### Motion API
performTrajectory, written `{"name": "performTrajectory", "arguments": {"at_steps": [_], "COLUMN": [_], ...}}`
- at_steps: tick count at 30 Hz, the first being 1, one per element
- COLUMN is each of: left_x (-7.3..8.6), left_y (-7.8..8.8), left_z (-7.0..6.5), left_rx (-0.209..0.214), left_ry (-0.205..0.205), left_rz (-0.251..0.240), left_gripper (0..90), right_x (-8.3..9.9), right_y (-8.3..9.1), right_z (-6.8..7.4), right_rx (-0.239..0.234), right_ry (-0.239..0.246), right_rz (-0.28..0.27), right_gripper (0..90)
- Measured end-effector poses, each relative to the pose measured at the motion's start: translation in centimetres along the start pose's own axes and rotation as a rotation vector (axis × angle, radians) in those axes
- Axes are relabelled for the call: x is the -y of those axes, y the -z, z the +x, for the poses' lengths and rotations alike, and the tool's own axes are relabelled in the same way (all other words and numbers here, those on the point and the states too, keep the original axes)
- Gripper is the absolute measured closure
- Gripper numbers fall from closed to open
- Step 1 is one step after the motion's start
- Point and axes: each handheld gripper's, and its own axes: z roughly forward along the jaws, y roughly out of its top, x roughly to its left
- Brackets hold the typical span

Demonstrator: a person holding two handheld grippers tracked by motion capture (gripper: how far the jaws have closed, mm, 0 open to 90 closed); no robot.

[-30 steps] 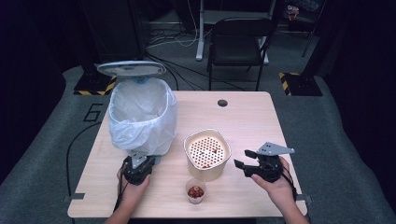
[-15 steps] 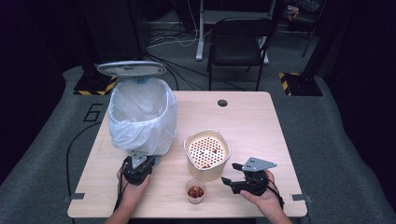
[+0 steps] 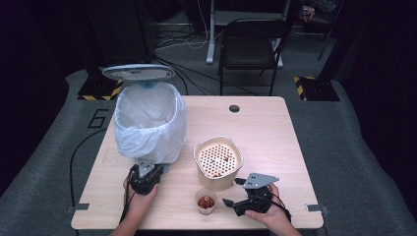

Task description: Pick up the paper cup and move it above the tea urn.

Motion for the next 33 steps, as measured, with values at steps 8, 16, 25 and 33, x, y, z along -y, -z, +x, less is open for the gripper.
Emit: {"name": "performTrajectory", "arguments": {"at_steps": [8, 16, 25, 33], "left_x": [0.0, 0.0, 0.0, 0.0], "left_y": [0.0, 0.0, 0.0, 0.0], "left_z": [0.0, 0.0, 0.0, -0.1], "left_rx": [0.000, 0.001, 0.001, 0.004], "left_ry": [0.003, 0.009, 0.007, 0.021], "left_rz": [-0.001, -0.001, -0.001, 0.005], "left_gripper": [71.8, 71.8, 71.7, 71.7], "right_x": [-0.7, -1.0, -1.5, -1.8], "right_y": [-1.0, -2.4, -3.7, -5.3], "right_z": [1.6, 2.1, 2.8, 3.5], "right_rx": [-0.083, -0.134, -0.162, -0.192], "right_ry": [0.056, 0.066, 0.104, 0.122], "right_rz": [0.007, 0.023, 0.036, 0.053], "right_gripper": [14.1, 14.2, 15.2, 19.2]}}
